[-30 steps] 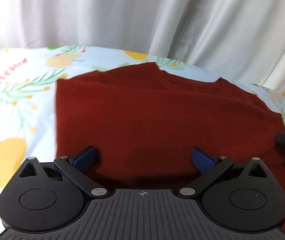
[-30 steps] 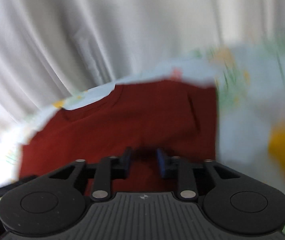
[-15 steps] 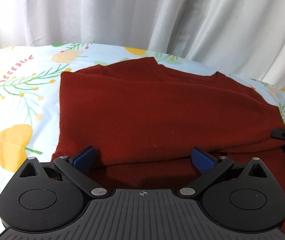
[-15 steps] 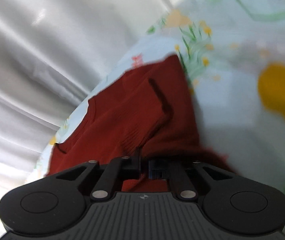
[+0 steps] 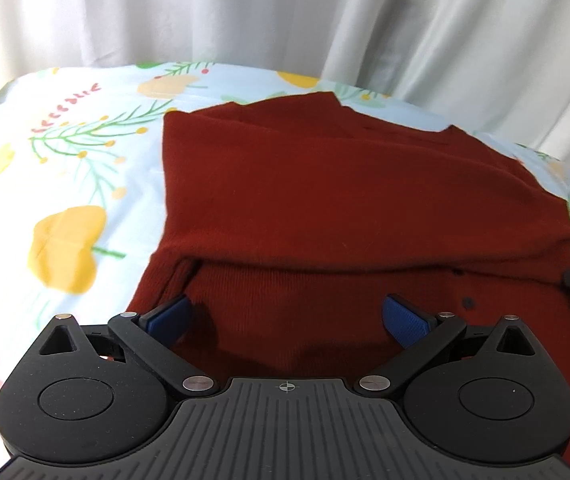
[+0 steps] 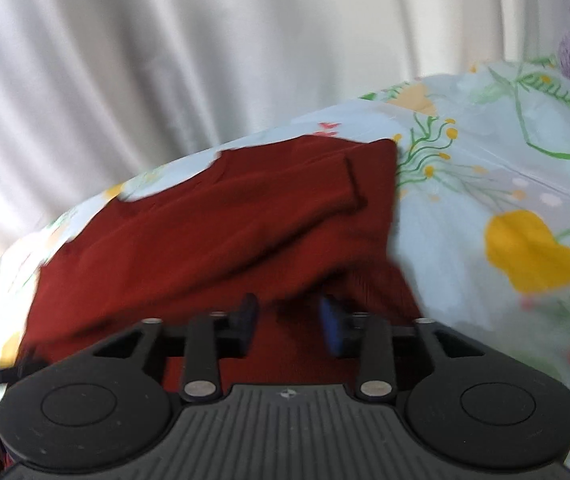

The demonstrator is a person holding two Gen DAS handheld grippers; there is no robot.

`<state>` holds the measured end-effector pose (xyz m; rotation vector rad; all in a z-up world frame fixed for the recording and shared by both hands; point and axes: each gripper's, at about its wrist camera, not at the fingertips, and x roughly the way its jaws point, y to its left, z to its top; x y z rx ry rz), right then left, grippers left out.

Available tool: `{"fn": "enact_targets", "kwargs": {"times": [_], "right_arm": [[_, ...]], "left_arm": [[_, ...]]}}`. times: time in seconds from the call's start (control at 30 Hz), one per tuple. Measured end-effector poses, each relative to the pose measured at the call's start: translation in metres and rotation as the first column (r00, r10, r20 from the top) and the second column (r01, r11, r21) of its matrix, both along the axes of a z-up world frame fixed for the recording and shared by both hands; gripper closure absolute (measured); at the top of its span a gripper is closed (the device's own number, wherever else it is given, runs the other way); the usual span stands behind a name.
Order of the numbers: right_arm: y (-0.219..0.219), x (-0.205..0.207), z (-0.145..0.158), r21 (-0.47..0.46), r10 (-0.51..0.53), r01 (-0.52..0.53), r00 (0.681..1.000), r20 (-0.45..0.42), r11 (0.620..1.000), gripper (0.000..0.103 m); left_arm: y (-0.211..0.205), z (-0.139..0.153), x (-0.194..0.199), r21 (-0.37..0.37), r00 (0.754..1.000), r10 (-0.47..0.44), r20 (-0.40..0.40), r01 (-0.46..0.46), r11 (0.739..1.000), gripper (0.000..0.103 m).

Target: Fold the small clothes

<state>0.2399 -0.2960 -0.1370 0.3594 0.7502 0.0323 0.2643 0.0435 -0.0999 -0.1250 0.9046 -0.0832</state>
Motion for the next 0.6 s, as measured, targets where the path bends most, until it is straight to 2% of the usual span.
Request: {"fn": "enact_targets", "kwargs": {"times": [0.03,0.1,0.23,0.33,0.43,0.5,0.6], "right_arm": [[0.002,-0.015,0.002,0.001,0.019,-0.019,1.000,0.001,1.000,0.051],[0.002,-0.046,0.005,0.023,0.059,-0.058,0.998,-0.015,0.998,0.046],[0.001,-0.106,0.011,0.015,0.068,-0.067,0.996,-0.052,0.998,0.043],[-0.008,-0.142,0.012,0.041,0.046,-0.042,0.994,-0.096,0.998,0.041],[-0.021,-0.165,0.015,0.069,0.015,-0.005,0.990,-0.137,0.998,0.040],[-0.031,-0.180,0.020,0.060,0.003,0.005,0.991,-0.134,0.998,0.040],[-0.044,-0.194,0.021,0.057,-0.010,0.018,0.990,-0.140,0.998,0.040]], "left_arm": [[0.000,0.004,-0.010,0.001,1.000,-0.007,0.009,0.007,1.000,0.000],[0.002,0.011,-0.032,-0.010,1.000,-0.016,0.018,0.016,1.000,0.000],[0.011,0.018,-0.082,-0.059,1.000,-0.003,0.001,0.003,0.998,0.000],[0.018,0.022,-0.118,-0.092,1.000,0.005,-0.024,-0.008,0.996,0.000],[0.027,0.027,-0.146,-0.082,0.999,0.011,-0.050,-0.015,0.997,0.000],[0.036,0.028,-0.161,-0.079,0.996,0.012,-0.086,-0.019,0.997,0.000],[0.054,0.025,-0.180,-0.112,0.990,0.041,-0.134,-0.056,0.992,0.000]]}}
